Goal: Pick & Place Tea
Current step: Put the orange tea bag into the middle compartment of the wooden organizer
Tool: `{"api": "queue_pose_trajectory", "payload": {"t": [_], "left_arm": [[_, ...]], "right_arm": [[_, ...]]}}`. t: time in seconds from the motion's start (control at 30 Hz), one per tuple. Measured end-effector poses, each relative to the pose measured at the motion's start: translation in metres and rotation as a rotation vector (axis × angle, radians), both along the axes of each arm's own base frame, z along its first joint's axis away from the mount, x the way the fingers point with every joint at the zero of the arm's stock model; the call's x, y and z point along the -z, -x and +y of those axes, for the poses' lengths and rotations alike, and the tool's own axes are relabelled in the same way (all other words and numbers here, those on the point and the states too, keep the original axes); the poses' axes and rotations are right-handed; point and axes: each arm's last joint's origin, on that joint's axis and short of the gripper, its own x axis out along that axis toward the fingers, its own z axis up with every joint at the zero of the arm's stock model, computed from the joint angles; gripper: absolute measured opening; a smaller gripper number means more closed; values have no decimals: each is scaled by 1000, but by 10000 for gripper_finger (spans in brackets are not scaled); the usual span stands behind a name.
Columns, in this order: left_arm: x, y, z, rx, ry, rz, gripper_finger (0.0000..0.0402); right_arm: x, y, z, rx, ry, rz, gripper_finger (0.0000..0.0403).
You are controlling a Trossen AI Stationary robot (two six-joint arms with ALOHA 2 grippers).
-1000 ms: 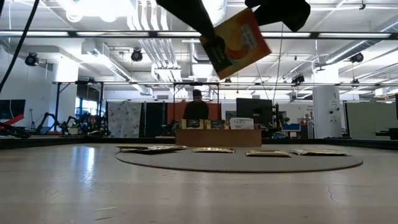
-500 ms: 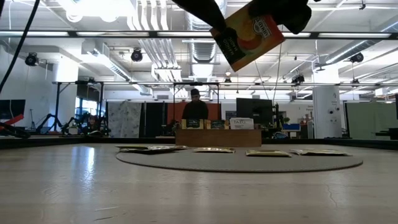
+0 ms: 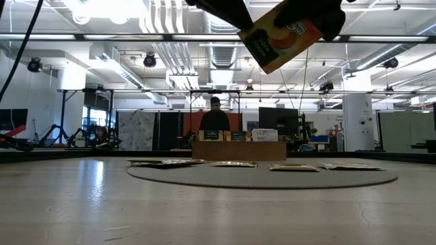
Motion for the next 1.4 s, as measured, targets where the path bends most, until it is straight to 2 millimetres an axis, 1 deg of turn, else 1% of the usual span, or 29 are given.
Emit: {"api": "queue_pose_trajectory", "payload": {"t": [0.13, 0.23, 0.37, 0.4, 0.5, 0.63, 0.7, 0.8, 0.87, 0.93, 1.03, 1.1, 1.2, 1.3, 1.4], "left_arm": [[1, 4, 1, -76, -1, 1, 68], [-5, 12, 0, -120, 18, -34, 80], [-19, 33, 5, -187, 72, -170, 82], [-18, 41, 7, -203, 93, -206, 83], [-12, 63, 18, -252, 231, -349, 83], [1, 94, 31, -271, 528, -604, 83], [13, 107, 37, -279, 647, -711, 83], [29, 122, 43, -288, 795, -835, 83], [38, 126, 48, -296, 894, -889, 83], [48, 130, 51, -307, 971, -904, 83], [54, 132, 54, -320, 1046, -945, 83], [53, 132, 57, -318, 1073, -983, 83], [47, 131, 60, -317, 1088, -1024, 83], [40, 122, 65, -312, 1091, -1046, 83], [36, 111, 69, -269, 1100, -1029, 83]], "right_arm": [[1, 2, 3, 25, -26, -1, 13], [1, 4, 5, 60, -42, -15, 13], [5, 8, 8, 158, -41, -52, 13], [6, 10, 9, 194, -35, -72, 12], [8, 14, 14, 309, -19, -180, 12], [4, 16, 18, 450, -11, -383, 12], [1, 14, 17, 509, -42, -473, 12], [-4, 8, 16, 538, -99, -577, 12], [-9, 5, 14, 546, -142, -646, 12], [-17, 1, 10, 565, -186, -714, 13], [-23, -5, 1, 607, -226, -773, 13], [-25, -8, -5, 624, -243, -789, 13], [-28, -15, -13, 582, -303, -796, 13], [-31, -20, -19, 562, -349, -802, 13], [-34, -22, -23, 576, -348, -812, 13]]}}
